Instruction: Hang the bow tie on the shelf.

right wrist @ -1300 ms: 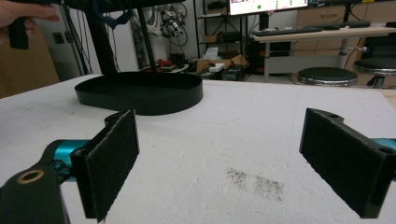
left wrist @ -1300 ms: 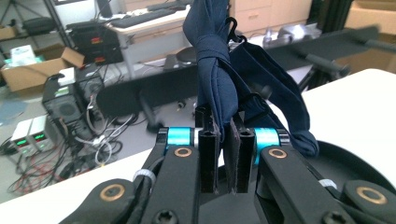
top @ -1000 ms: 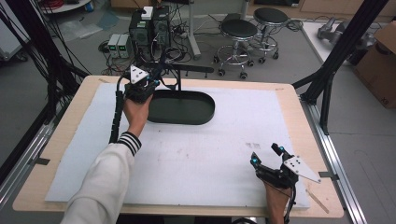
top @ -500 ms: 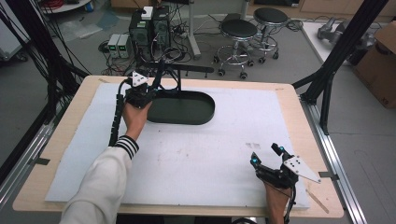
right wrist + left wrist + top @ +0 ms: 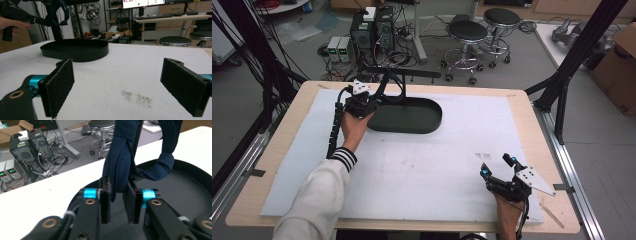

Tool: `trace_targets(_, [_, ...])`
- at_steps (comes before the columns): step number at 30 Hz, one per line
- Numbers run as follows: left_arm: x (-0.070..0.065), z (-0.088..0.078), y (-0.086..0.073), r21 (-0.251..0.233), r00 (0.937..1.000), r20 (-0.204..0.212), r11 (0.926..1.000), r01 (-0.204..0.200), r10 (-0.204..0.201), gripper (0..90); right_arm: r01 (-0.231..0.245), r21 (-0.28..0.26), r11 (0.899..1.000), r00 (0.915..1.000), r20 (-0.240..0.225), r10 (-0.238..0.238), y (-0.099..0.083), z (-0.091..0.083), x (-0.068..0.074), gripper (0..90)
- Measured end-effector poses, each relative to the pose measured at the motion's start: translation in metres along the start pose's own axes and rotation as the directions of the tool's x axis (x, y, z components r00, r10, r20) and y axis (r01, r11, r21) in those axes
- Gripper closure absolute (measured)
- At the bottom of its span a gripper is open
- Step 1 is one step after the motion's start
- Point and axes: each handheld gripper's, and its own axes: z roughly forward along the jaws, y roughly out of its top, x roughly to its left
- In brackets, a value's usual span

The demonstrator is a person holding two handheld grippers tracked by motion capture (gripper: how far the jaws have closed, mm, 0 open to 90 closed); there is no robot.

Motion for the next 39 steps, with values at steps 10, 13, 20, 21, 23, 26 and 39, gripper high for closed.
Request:
trace_targets(10, [-0.001, -0.006, -0.001, 0.013, 0.9966, -0.031, 0.997, -0.076, 0.077, 35.8, -0.007, -0.013, 1.0, 1.0, -0.007, 0.006, 0.0, -0.001, -0.002, 10.9])
trace_targets(13, [0.0, -0.009, -0.004, -0.003, 0.9973, 0.022, 0.9975, -0.07, 0.07, 24.0, -0.007, -0.014, 1.0, 0.9999, -0.007, 0.007, 0.0, -0.001, -0.001, 10.8])
trace_targets(20, [0.011, -0.033, -0.016, -0.06, 0.9889, 0.138, 0.997, -0.048, 0.056, 20.0, 0.001, -0.01, 1.0, 1.0, -0.006, -0.001, 0.0, -0.001, -0.001, 10.8])
trace_targets(21, [0.011, -0.033, -0.016, -0.06, 0.9889, 0.138, 0.997, -0.048, 0.056, 19.2, 0.001, -0.01, 1.0, 1.0, -0.006, -0.001, 0.0, -0.001, -0.001, 10.8])
trace_targets(23, [0.014, -0.042, -0.022, -0.075, 0.9856, 0.158, 0.9959, -0.05, 0.062, 18.8, 0.0, -0.01, 1.0, 1.0, -0.007, 0.0, 0.0, -0.001, 0.0, 10.9])
trace_targets(26, [0.015, -0.061, -0.035, -0.106, 0.9777, 0.196, 0.9928, -0.055, 0.075, 18.8, 0.005, -0.011, 1.0, 1.0, -0.005, -0.005, 0.0, -0.001, 0.0, 10.9])
trace_targets(39, [0.022, -0.141, -0.108, -0.269, 0.9556, 0.285, 0.9632, 0.007, 0.073, 18.7, 0.022, -0.001, 1.0, 0.9998, 0.001, -0.022, 0.0, 0.001, 0.002, 10.8])
